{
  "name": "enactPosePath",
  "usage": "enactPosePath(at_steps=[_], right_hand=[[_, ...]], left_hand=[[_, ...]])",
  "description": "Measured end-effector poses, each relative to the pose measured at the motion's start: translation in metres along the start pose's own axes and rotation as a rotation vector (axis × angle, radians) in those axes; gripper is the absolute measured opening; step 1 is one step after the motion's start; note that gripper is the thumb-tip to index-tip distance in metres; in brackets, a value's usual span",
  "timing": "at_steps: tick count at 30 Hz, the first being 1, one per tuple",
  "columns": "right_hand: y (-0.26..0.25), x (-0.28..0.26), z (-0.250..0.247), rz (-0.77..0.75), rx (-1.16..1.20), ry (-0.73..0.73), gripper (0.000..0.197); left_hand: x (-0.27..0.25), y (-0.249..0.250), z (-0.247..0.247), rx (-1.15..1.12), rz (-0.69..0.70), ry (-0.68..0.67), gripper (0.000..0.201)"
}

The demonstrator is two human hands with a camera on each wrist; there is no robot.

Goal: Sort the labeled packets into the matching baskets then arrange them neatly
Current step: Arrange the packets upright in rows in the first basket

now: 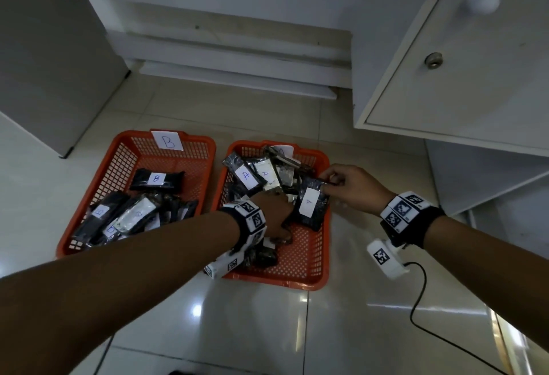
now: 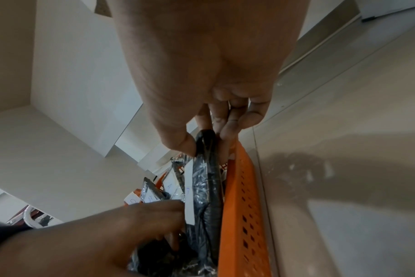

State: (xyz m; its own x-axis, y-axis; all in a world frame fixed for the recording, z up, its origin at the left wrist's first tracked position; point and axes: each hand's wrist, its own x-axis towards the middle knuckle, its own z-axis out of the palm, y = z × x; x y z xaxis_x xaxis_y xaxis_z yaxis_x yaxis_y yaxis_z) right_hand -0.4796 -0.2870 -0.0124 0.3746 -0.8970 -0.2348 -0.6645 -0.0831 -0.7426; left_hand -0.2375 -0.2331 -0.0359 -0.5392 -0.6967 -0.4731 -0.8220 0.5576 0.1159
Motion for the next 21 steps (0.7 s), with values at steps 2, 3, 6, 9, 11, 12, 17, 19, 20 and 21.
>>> enactPosePath(at_steps=[2, 3, 6, 9, 11, 12, 17, 19, 20, 21], right_hand=[[0.000, 0.000, -0.001, -0.010, 0.008, -0.002, 0.033], [0.000, 0.000, -0.001, -0.012, 0.012, -0.007, 0.037], [-0.001, -0.001, -0.002, -0.016, 0.010, -0.004, 0.036], [-0.004, 0.001, -0.003, -0.010, -0.008, -0.001, 0.020], [-0.002, 0.003, -0.004, -0.016, -0.017, 0.004, 0.015], [-0.001, 0.004, -0.005, -0.014, -0.017, 0.012, 0.014], [-0.003, 0.003, -0.011, -0.011, 0.050, 0.037, 0.012], [-0.005, 0.001, -0.011, -0.004, 0.071, 0.030, 0.012], [-0.005, 0.000, -0.010, -0.005, 0.073, 0.014, 0.012], [-0.005, -0.001, -0.008, -0.009, 0.070, -0.007, 0.013]], left_hand=[[0.004, 0.004, 0.002, 0.033, -0.033, -0.012, 0.069], [0.006, 0.005, 0.001, 0.049, -0.053, -0.024, 0.071], [0.010, 0.003, -0.001, 0.073, -0.092, -0.095, 0.077], [0.015, 0.004, 0.003, -0.019, -0.152, -0.129, 0.055], [0.017, 0.006, 0.004, -0.120, -0.167, -0.132, 0.039], [0.016, 0.007, 0.003, -0.169, -0.165, -0.133, 0.038], [-0.007, -0.010, -0.020, -0.270, -0.147, -0.018, 0.033], [-0.021, -0.033, -0.029, -0.265, -0.181, 0.047, 0.038], [-0.029, -0.045, -0.032, -0.263, -0.195, 0.073, 0.040], [-0.035, -0.058, -0.034, -0.253, -0.202, 0.099, 0.043]])
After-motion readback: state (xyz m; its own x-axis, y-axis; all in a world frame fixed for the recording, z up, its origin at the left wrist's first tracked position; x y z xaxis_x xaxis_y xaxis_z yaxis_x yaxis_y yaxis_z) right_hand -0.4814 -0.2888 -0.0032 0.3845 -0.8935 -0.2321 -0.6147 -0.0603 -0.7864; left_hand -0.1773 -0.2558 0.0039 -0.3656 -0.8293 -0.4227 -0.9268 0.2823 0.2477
